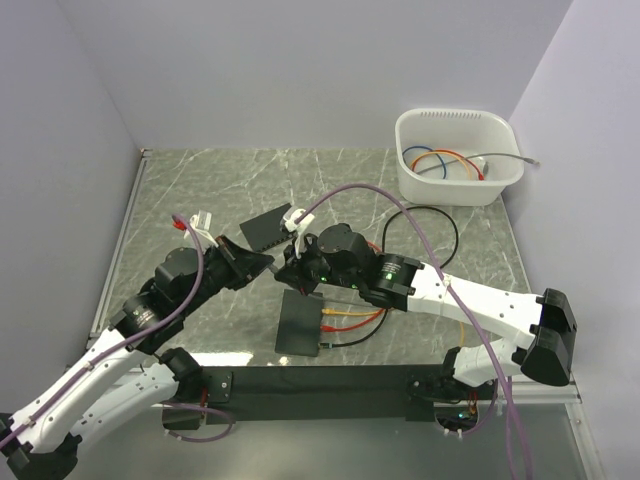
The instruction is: Insert the plug into the switch port
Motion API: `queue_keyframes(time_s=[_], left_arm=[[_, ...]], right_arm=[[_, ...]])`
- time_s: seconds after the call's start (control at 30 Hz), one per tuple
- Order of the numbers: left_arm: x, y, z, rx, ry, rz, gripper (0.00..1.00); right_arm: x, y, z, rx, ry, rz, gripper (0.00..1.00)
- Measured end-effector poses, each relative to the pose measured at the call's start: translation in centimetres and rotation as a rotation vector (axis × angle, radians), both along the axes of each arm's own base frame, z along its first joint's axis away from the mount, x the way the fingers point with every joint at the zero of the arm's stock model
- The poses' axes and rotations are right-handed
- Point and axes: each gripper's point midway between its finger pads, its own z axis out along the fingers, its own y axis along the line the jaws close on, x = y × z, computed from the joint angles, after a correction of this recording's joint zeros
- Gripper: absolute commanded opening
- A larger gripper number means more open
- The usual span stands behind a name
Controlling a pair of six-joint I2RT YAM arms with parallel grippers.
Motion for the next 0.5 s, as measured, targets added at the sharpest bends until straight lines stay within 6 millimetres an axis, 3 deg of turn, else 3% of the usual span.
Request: queue_keyframes(time_s=[0.17,0.27,0.37,0.5], left_arm=[[0.2,-0.2,-0.4,0.010,-0.001,-0.003,0.45],[0.5,-0.2,-1.1,0.043,0.004,-0.002,0.58],[1.3,0.0,-2.6,0.110,0.025,0.025,0.65],[2.7,0.5,-5.2,0.214,0.062,0.063,0.68]], right_arm=[[0.2,-0.1,-0.1,-0.001,-0.005,-0.011,0.00],[0.8,-0.5,-0.7,-0.007,-0.006,-0.033,0.00],[2.4,-1.8,-2.4,-0.036,0.012,-0.080,0.00],[7.0,-4.8,-4.5,-0.076,0.048,-0.205,0.00]])
